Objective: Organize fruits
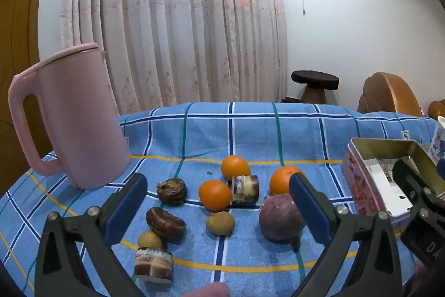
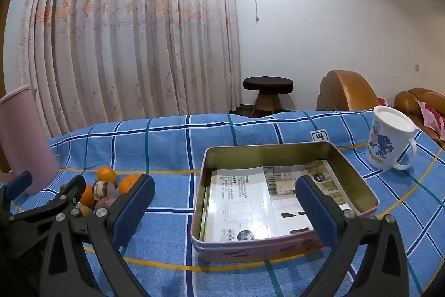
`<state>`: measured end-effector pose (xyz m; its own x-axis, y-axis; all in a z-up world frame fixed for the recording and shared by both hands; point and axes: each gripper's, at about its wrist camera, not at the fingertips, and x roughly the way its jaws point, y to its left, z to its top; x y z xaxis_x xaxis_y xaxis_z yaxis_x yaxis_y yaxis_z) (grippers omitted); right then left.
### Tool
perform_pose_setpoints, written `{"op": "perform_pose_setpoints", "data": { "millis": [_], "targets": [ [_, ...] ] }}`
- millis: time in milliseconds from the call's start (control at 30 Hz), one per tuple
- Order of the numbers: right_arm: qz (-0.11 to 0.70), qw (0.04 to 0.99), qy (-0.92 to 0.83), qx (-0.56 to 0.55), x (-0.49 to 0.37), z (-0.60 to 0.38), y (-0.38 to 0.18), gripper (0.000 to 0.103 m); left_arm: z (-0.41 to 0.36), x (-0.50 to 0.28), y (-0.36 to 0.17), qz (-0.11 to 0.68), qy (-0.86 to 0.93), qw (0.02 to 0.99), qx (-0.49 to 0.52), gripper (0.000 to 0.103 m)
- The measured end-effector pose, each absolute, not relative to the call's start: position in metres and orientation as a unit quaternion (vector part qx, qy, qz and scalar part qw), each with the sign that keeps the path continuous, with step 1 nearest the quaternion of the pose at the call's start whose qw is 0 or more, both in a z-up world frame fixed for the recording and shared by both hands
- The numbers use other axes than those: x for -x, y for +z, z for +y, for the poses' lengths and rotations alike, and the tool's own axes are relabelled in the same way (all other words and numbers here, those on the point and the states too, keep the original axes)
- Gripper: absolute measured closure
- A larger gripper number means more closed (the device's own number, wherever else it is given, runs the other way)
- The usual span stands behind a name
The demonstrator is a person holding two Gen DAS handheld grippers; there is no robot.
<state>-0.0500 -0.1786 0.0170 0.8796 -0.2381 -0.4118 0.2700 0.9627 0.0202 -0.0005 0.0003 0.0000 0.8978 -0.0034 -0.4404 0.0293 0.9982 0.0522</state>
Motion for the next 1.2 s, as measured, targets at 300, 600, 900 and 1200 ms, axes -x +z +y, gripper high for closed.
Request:
{"op": "perform_pose_setpoints", "data": {
  "millis": [300,600,900,1200],
  "targets": [
    [0.207,0.969,-0.128,-0.041,0.049,-0.177,0.017,0.001,-0.002,0.000,-0.006,0.230,-0.017,0.973,-0.026,0.000],
    [0.211,0.968,-0.126,-0.041,0.049,-0.179,0.015,0.001,-0.005,0.007,0.000,0.233,-0.031,0.972,-0.027,0.000],
    [0.212,0.968,-0.125,-0.041,0.049,-0.180,0.016,0.001,-0.004,0.006,0.001,0.233,-0.031,0.972,-0.026,0.000],
    [0.213,0.968,-0.125,-0.043,0.048,-0.180,0.016,0.001,-0.004,0.005,0.002,0.235,-0.032,0.971,-0.026,0.000]
  ]
}}
